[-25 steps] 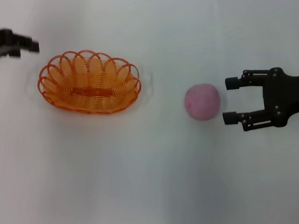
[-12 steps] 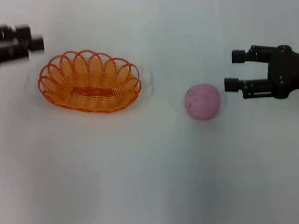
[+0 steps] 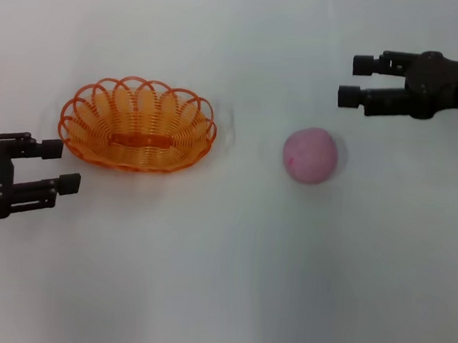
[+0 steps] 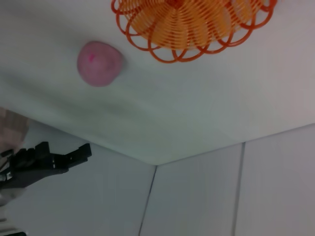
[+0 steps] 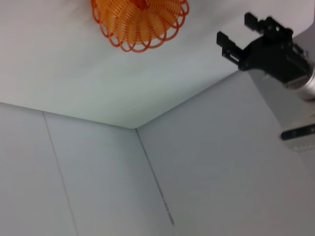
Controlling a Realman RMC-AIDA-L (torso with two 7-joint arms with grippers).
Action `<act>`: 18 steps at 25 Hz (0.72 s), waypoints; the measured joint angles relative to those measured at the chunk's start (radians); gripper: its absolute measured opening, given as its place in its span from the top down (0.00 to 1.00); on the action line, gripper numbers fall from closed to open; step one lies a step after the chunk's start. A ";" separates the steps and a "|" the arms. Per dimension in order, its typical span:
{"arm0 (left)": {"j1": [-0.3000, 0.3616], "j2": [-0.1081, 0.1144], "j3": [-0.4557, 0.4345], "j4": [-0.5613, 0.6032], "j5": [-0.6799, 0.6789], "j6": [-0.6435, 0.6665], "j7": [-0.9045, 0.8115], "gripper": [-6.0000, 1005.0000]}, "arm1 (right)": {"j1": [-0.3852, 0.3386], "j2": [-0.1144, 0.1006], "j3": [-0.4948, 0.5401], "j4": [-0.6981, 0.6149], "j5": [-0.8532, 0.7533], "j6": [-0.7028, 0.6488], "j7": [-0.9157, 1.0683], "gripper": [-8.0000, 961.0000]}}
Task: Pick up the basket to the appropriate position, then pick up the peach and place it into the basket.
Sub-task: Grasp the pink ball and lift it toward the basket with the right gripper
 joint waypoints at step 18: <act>0.007 -0.005 -0.010 -0.004 0.000 -0.013 -0.004 0.11 | 0.204 0.026 -0.108 -0.512 -0.206 -0.137 0.560 0.08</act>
